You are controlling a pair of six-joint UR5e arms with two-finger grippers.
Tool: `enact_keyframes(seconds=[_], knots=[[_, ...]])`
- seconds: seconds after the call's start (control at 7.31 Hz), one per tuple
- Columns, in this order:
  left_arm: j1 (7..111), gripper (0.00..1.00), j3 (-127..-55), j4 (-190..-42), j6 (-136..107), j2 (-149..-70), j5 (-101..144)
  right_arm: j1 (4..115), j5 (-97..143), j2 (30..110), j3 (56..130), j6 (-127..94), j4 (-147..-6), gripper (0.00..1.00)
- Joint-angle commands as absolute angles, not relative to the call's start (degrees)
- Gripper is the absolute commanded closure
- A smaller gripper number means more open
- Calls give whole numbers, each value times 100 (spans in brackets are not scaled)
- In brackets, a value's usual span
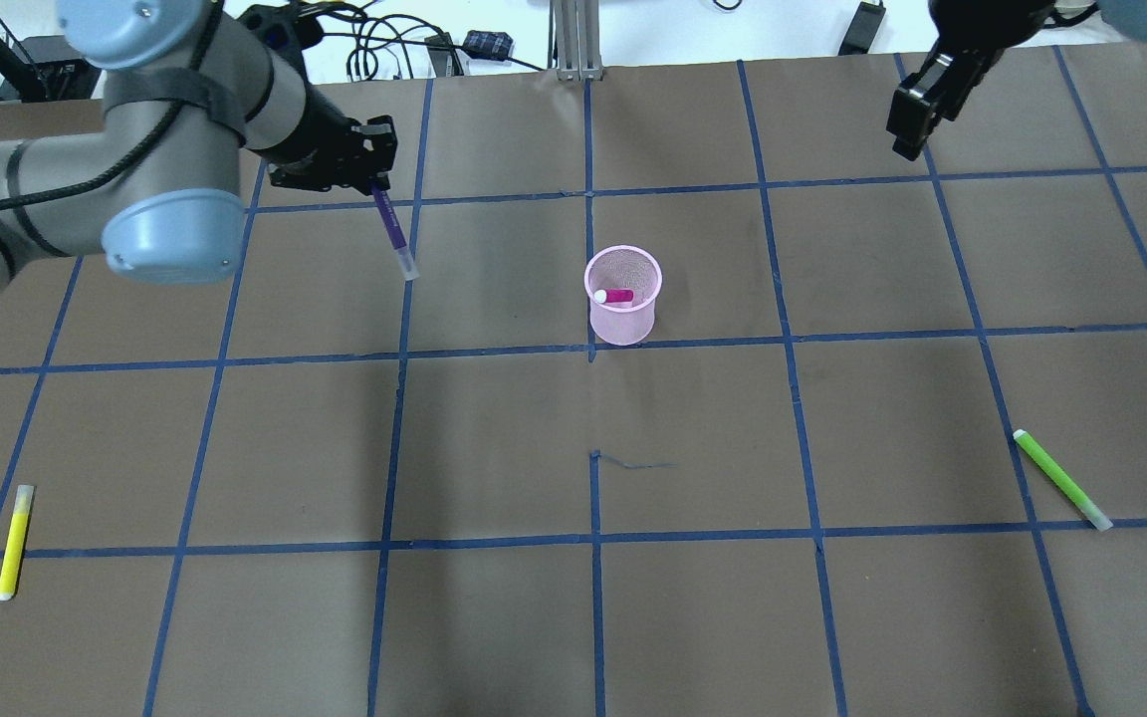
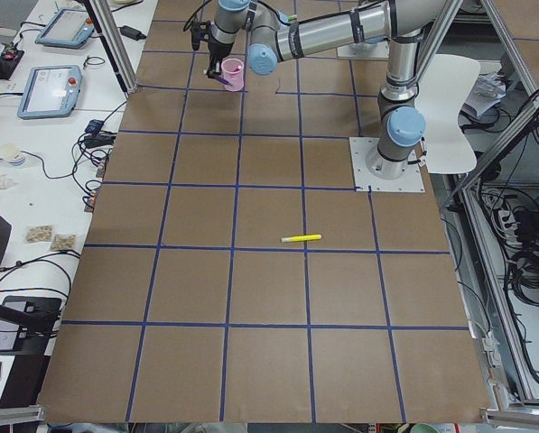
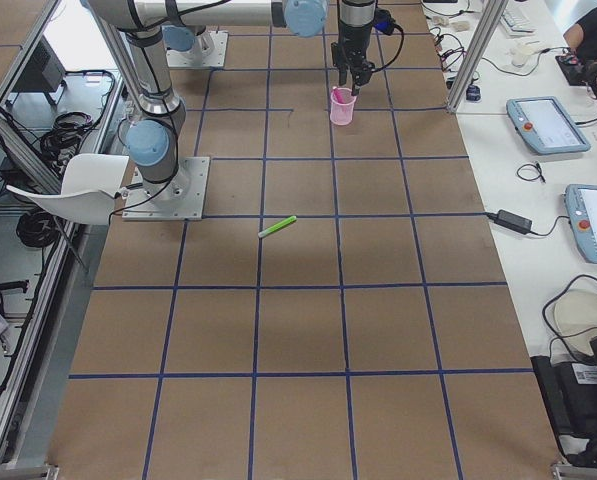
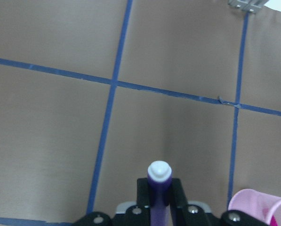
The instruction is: Insert purple and pink pens into pink cup
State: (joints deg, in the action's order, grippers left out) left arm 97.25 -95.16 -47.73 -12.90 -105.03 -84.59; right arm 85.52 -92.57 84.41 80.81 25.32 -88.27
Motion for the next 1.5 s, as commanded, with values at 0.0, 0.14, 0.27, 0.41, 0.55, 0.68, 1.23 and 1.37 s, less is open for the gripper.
enact_keyframes(seconds=[0.0, 0.14, 0.27, 0.41, 0.55, 0.68, 1.23, 1.37], knots=[[10762, 100, -9036, -4720, -1397, -10853, -9495, 9242, -8965, 8491, 8174, 60, -8885, 39], [10984, 100, -9026, -4528, -1876, -10994, -9536, 9342, -8965, 8447, 8217, -226, -8894, 36], [11056, 100, -9044, -4222, -2133, -11073, -9527, 9308, -8982, 8438, 8209, -150, -8921, 34], [11057, 100, -9035, -4201, -2057, -11109, -9519, 9255, -9035, 8438, 8192, -158, -8947, 30], [11057, 100, -9018, -4166, -1874, -11179, -9519, 9255, -9035, 8437, 8130, -123, -9043, 0], [11057, 100, -8983, -3983, -1863, -11293, -9501, 9211, -9061, 8437, 8139, -97, -9027, 0], [11118, 100, -8982, -3455, -1741, -11531, -9448, 9202, -9070, 8438, 8218, -88, -9026, 0], [11153, 100, -9009, -3350, -1723, -11592, -9448, 9202, -9053, 8446, 8218, -79, -9026, 0]])
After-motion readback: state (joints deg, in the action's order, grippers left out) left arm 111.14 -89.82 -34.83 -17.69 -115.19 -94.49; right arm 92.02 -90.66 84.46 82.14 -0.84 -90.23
